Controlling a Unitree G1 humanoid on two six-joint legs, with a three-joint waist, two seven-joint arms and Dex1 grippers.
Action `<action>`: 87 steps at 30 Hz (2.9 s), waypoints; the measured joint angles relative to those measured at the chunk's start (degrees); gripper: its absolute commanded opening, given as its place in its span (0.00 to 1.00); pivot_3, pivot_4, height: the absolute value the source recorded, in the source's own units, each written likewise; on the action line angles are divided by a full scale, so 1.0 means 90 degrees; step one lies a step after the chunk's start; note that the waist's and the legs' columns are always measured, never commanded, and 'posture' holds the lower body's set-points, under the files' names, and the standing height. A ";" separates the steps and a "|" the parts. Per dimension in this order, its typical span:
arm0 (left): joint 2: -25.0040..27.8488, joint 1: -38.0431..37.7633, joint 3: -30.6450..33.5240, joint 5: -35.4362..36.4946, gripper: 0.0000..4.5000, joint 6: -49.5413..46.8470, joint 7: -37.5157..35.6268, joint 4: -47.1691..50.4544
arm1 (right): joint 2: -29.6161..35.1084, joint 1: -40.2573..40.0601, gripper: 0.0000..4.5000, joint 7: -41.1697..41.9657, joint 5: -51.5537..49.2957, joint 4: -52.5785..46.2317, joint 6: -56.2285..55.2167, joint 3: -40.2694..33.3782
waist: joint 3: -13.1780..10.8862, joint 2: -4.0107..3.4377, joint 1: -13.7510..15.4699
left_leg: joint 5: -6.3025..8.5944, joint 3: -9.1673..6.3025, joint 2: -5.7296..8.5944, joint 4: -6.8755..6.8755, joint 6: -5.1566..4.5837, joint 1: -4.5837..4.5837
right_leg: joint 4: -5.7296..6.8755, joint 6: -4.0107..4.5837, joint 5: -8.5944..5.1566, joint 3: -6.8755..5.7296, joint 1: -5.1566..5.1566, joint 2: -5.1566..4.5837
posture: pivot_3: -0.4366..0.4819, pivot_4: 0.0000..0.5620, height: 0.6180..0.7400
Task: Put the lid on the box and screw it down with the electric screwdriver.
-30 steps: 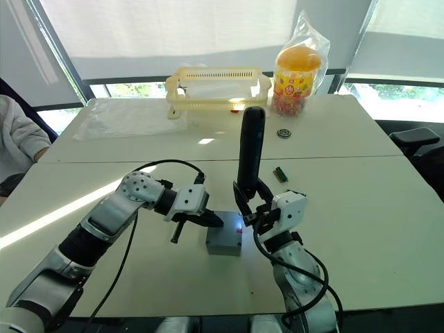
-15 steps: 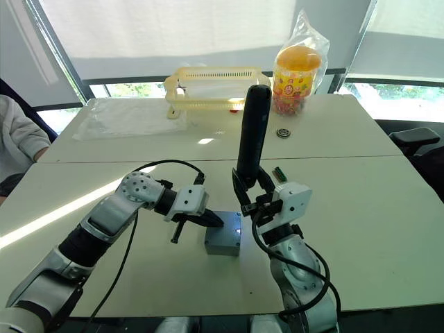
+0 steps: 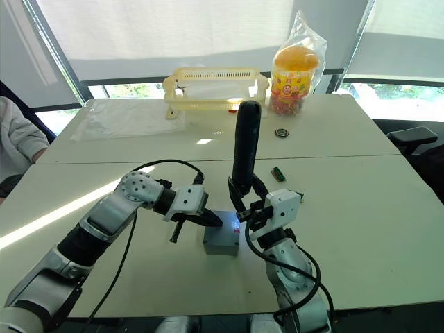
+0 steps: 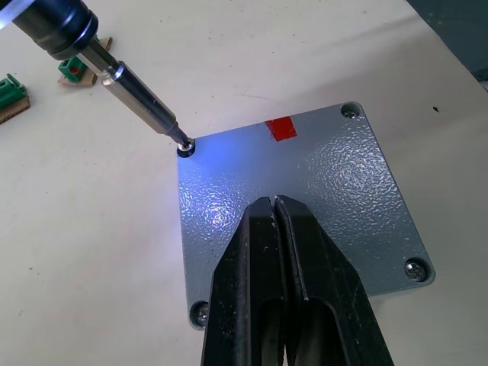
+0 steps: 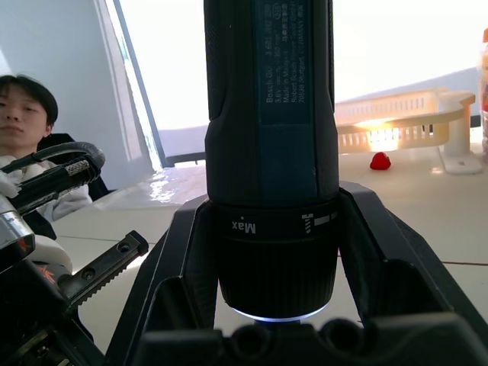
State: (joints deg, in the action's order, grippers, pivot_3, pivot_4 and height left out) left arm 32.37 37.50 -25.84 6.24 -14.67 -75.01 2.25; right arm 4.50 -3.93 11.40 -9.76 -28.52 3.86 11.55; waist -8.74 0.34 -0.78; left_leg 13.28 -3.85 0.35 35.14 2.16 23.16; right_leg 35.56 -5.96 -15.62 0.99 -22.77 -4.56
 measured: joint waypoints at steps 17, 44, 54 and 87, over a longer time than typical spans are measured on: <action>0.0003 -0.0026 -0.0005 -0.0065 0.00 -0.0001 0.0017 -0.0012 | -0.0062 0.0075 0.40 0.0343 -0.0090 0.0524 -0.0541 -0.0016 | 0.0001 0.0002 -0.0001 | 0.0001 0.0002 -0.0002 -0.0009 -0.0001 -0.0068 | 0.0003 -0.0007 -0.0007 0.0005 0.0060 0.0002 | 0.48 0.27 1.00; 0.0008 -0.0047 -0.0004 -0.0067 0.00 -0.0003 0.0031 -0.0074 | -0.0062 0.0156 0.40 0.0729 -0.0079 0.1461 -0.1614 -0.0010 | 0.0033 0.0033 -0.0004 | 0.0001 0.0008 -0.0007 -0.0008 -0.0001 -0.0084 | 0.0019 -0.0007 -0.0008 0.0010 0.0066 0.0003 | 0.48 0.27 1.00; 0.0155 -0.0099 -0.0005 -0.0067 0.00 -0.0012 0.0013 0.0018 | -0.0060 0.0104 0.40 0.0976 -0.0070 0.1799 -0.2149 -0.0010 | 0.0061 0.0057 -0.0007 | 0.0001 0.0009 -0.0013 -0.0008 -0.0001 -0.0094 | 0.0029 0.0001 -0.0013 0.0013 0.0069 0.0004 | 0.48 0.27 1.00; 0.0084 -0.0180 -0.0067 -0.0271 0.00 0.0059 0.0027 0.0005 | 0.0561 0.0000 0.40 0.1451 -0.0457 0.1491 -0.1625 -0.0047 | 0.0108 0.0063 0.0002 | 0.0035 -0.0034 -0.0039 -0.0039 -0.0033 -0.0198 | -0.0027 0.0029 -0.0040 0.0023 0.0157 -0.0032 | 0.48 0.27 1.00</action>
State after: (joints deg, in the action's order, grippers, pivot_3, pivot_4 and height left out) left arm 33.12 35.88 -26.44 3.80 -14.14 -74.76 2.29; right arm 9.55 -3.92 24.47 -13.88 -15.11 -10.77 11.12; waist -7.77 0.91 -0.76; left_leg 13.59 -4.15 0.00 34.79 1.87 21.38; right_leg 35.31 -5.70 -15.98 1.19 -21.36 -4.85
